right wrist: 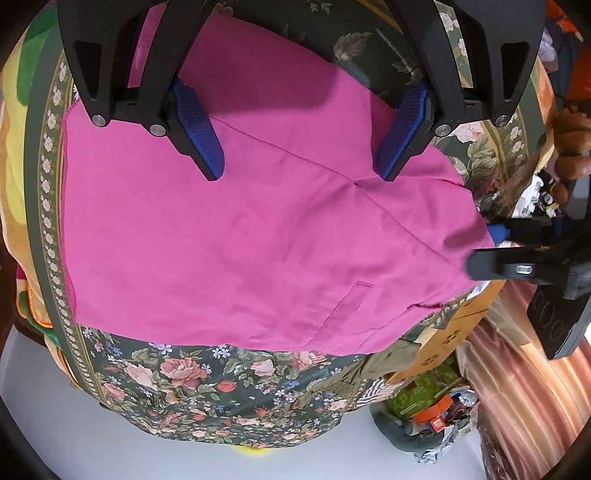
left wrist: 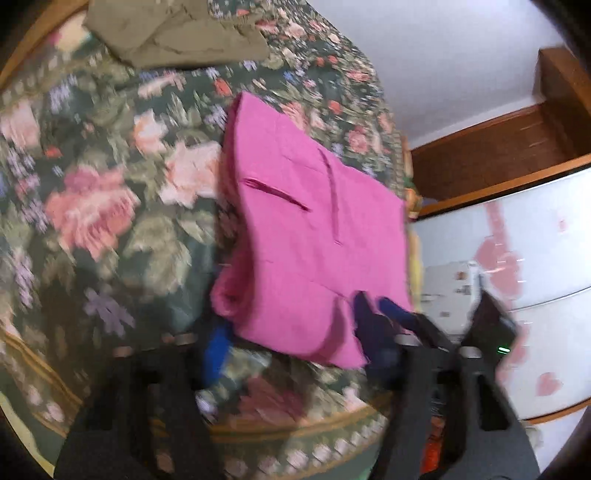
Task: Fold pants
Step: 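Grasp the folded edge with the left tool and lift it over the trousers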
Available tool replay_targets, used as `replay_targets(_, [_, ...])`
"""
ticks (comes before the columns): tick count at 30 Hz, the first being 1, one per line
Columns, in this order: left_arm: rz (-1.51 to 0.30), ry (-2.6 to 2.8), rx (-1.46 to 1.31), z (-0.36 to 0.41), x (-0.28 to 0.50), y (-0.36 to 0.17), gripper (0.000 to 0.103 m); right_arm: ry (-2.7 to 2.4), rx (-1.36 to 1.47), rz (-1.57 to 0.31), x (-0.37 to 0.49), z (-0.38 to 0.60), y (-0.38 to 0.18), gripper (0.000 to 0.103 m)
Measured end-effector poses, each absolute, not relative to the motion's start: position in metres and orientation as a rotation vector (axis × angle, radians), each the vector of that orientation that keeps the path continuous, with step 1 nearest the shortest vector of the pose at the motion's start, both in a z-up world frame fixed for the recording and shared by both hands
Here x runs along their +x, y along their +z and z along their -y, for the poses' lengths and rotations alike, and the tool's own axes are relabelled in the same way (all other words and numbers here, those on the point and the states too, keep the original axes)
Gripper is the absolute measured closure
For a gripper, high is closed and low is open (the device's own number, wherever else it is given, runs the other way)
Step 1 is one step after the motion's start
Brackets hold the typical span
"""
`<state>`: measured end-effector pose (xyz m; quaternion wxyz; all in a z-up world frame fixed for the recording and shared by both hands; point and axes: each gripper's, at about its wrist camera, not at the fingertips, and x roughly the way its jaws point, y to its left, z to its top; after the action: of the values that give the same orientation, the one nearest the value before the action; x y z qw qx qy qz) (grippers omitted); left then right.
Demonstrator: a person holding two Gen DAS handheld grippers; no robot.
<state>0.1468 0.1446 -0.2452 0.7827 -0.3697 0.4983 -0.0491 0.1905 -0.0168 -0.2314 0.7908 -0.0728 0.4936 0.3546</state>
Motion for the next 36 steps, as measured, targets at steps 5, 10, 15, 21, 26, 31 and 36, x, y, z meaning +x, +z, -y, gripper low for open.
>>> replay_targets(5, [-1.066,-0.053,-0.676,-0.137,0.153,-0.241,0.08,0.77,-0.16,-1.061,0.187,0.02,-0.229,0.023])
replay_targets(10, [-1.015,0.037,-0.496,-0.13,0.144,-0.225,0.083,0.74,-0.087,-1.043,0.186,0.037,-0.216,0.023])
replay_targets(15, [-0.943,0.184,-0.275,-0.135,0.109,-0.206,0.083,0.674,-0.1,-1.032,0.186,0.054,-0.213,0.022])
replay_targets(21, [-0.891,0.303,-0.079,-0.138,0.083,-0.193,0.083,0.663,-0.165,-1.053,0.177,0.053,-0.227,0.021])
replay_targets(26, [-0.819,0.282,-0.024,-0.125,0.09,-0.17,0.084,0.668,-0.166,-1.037,0.174,0.049,-0.227,0.021])
replay_targets(31, [-0.721,0.174,0.03,-0.089,0.105,-0.134,0.085,0.675,-0.162,-1.031,0.173,0.05,-0.228,0.021])
replay_targets(36, [-0.719,0.019,0.023,-0.05,0.127,-0.121,0.085,0.672,-0.111,-1.037,0.172,0.057,-0.223,0.021])
